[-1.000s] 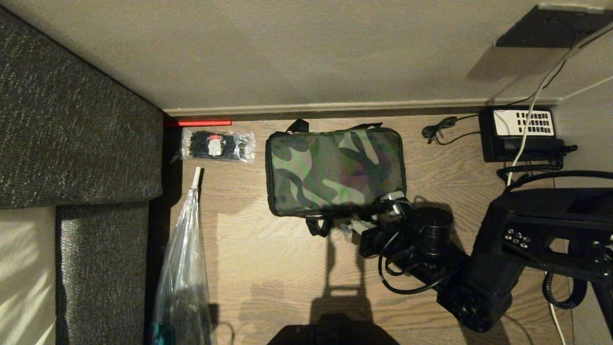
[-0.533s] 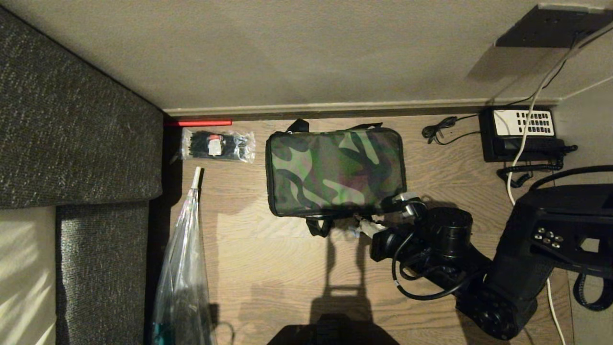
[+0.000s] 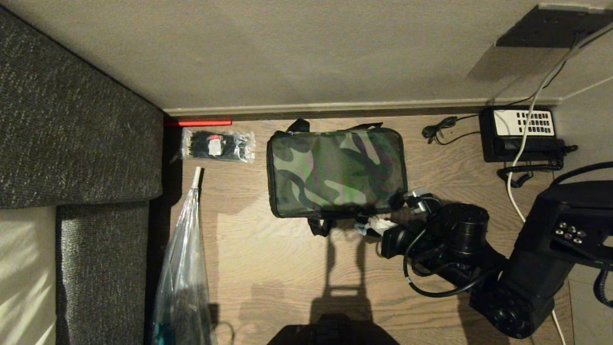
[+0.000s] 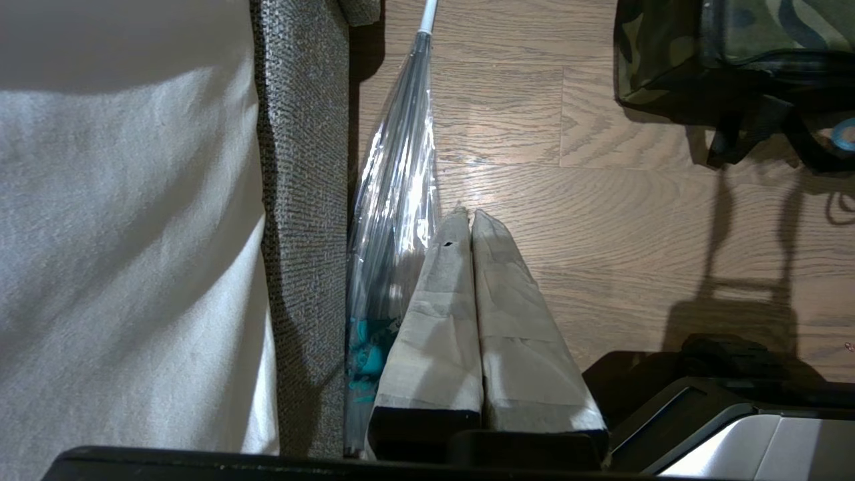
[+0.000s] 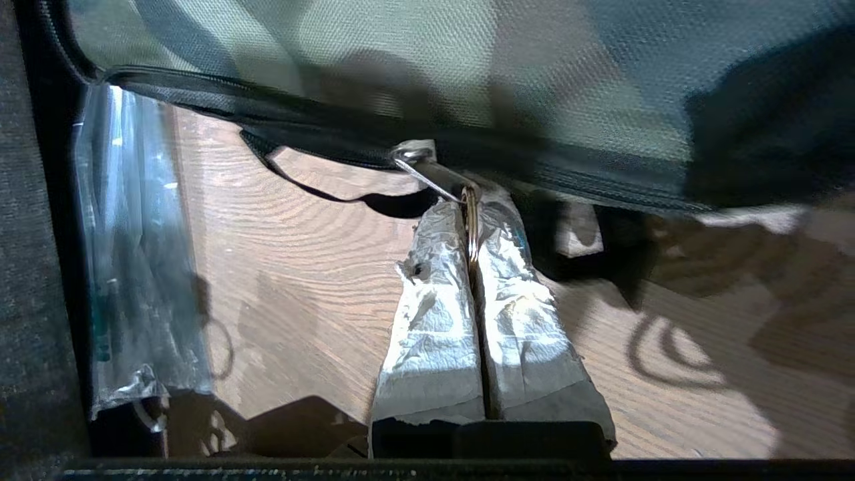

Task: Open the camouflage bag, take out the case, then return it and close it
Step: Open the top of the storage box

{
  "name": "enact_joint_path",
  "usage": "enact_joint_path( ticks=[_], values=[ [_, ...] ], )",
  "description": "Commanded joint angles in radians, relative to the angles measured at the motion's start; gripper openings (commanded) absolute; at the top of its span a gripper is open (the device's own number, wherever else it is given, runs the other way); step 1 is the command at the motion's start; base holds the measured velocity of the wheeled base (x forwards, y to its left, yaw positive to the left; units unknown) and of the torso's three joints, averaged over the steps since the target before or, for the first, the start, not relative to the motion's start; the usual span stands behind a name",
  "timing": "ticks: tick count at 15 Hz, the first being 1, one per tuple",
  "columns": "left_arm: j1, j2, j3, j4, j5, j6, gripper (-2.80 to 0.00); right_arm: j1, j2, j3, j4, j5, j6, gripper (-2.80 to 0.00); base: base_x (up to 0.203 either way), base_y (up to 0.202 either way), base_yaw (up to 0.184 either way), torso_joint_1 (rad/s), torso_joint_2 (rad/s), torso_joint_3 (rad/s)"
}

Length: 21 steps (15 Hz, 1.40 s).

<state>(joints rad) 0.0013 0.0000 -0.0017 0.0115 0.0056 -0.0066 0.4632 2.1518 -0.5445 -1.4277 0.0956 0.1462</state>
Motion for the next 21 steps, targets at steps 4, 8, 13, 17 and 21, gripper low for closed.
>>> enact_joint_path(
  ticks=[4, 8, 13, 17, 21],
  values=[
    [0.0, -0.002, 0.0, -0.001, 0.001, -0.001, -2.8, -0.025, -0.027, 0.032, -0.007, 0.007, 0.001, -2.8, 0.0, 0.0, 0.0, 0.0, 0.0, 0.0],
    [0.0, -0.002, 0.0, 0.001, 0.001, 0.0, -2.8, -0.055, -0.044, 0.061, -0.005, 0.013, 0.001, -2.8, 0.0, 0.0, 0.0, 0.0, 0.0, 0.0],
    [0.0, -0.002, 0.0, -0.001, 0.001, 0.0, -2.8, -0.081, -0.078, 0.109, 0.0, 0.015, 0.003, -2.8, 0.0, 0.0, 0.0, 0.0, 0.0, 0.0],
    [0.0, -0.002, 0.0, 0.0, 0.001, 0.0, -2.8, -0.129, -0.109, 0.122, 0.031, 0.016, 0.004, -2.8, 0.0, 0.0, 0.0, 0.0, 0.0, 0.0],
    [0.0, -0.002, 0.0, 0.001, 0.001, -0.001, -2.8, -0.159, -0.114, 0.12, 0.032, 0.036, 0.001, -2.8, 0.0, 0.0, 0.0, 0.0, 0.0, 0.0]
  ],
)
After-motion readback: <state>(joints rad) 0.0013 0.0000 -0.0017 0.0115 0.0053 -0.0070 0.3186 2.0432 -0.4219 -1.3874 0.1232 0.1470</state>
